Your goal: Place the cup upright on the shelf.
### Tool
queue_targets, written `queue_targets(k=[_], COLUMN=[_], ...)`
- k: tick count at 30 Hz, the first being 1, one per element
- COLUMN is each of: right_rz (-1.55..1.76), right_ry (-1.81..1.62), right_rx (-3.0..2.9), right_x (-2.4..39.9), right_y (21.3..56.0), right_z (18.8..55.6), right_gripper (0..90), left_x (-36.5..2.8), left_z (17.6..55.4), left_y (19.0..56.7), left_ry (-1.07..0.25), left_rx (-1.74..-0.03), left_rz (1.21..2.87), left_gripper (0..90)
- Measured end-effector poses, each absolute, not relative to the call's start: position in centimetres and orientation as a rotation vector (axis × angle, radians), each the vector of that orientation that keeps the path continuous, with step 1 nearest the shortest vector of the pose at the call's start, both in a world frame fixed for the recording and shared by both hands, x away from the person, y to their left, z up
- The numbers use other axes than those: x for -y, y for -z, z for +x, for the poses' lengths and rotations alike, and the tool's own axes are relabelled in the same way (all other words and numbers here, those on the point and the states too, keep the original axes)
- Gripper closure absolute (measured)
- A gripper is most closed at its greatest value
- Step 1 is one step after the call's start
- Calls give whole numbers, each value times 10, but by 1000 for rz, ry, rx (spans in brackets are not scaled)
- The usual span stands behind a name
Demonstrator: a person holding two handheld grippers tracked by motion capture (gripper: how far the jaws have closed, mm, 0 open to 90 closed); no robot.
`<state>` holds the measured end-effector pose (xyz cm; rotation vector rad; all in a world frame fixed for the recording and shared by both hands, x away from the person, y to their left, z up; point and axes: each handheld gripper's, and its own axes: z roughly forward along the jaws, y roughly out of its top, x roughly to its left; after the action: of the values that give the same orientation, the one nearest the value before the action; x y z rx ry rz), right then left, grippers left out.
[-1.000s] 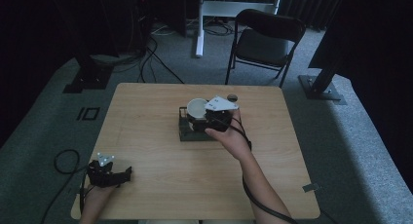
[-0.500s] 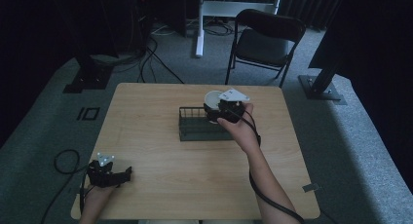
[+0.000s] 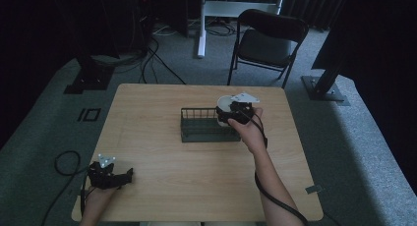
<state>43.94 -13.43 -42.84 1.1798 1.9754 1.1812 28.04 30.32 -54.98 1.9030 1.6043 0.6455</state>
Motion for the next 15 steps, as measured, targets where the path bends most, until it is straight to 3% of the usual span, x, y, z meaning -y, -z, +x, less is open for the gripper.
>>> queue_targets(k=[15], right_rz=[1239], right_ry=[-1168], right_rx=[-1987], right_x=[139], right_y=[447], right_z=[446], right_gripper=[201], left_x=[-303], left_z=[280], left_y=[550], left_ry=[-646], left_rx=[-1604], left_rz=[1903], left_gripper=[9])
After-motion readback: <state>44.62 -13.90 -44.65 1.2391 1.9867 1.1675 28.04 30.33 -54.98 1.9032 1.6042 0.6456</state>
